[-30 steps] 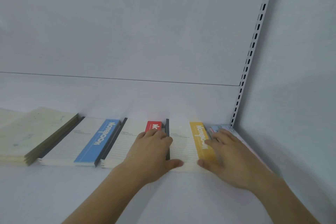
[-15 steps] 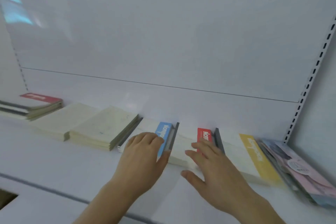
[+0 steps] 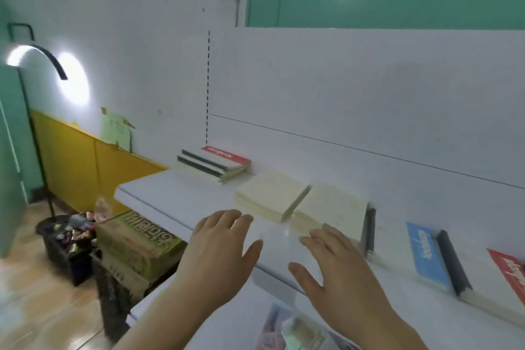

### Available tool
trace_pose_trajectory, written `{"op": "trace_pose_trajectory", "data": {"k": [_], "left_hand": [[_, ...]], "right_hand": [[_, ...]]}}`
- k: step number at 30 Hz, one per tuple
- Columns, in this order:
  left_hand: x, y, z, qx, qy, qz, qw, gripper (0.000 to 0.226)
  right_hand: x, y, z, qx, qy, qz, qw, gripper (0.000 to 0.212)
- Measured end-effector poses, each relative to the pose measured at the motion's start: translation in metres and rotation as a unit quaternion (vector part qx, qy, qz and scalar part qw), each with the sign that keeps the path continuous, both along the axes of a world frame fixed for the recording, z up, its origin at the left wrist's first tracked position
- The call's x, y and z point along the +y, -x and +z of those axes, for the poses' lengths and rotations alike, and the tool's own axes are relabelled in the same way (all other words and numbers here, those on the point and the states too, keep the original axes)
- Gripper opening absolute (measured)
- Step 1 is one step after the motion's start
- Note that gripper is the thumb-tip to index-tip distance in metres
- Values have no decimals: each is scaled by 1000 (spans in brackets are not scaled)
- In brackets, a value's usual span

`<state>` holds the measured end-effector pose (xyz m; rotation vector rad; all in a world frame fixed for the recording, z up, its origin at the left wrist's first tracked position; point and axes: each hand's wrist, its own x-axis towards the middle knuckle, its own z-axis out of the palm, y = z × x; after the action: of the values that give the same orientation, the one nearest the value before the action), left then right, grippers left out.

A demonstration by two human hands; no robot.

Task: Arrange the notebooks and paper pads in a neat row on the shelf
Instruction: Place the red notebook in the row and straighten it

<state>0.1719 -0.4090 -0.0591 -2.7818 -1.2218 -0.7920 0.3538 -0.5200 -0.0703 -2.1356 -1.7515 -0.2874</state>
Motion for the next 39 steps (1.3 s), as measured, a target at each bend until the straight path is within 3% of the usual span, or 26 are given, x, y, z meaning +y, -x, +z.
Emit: {"op": "trace_pose_trajectory", "data": {"k": [6, 19, 31, 34, 39], "left_hand": [[65, 60, -3, -15, 14, 51, 998, 58], [258, 58, 6, 95, 24, 71, 993, 66], [396, 28, -18, 89, 40, -21, 995, 65], [425, 31, -21, 97, 37, -67, 992, 63], [451, 37, -18, 56, 23, -121, 991, 53]], "right_hand": [[94, 55, 8, -17, 17, 33, 999, 60], [305, 43, 10, -37, 23, 25, 999, 65], [429, 30, -12, -70, 76, -68, 992, 56], [434, 33, -14, -93, 48, -78, 991, 39], [431, 51, -6, -106, -14, -139, 984, 49]]}}
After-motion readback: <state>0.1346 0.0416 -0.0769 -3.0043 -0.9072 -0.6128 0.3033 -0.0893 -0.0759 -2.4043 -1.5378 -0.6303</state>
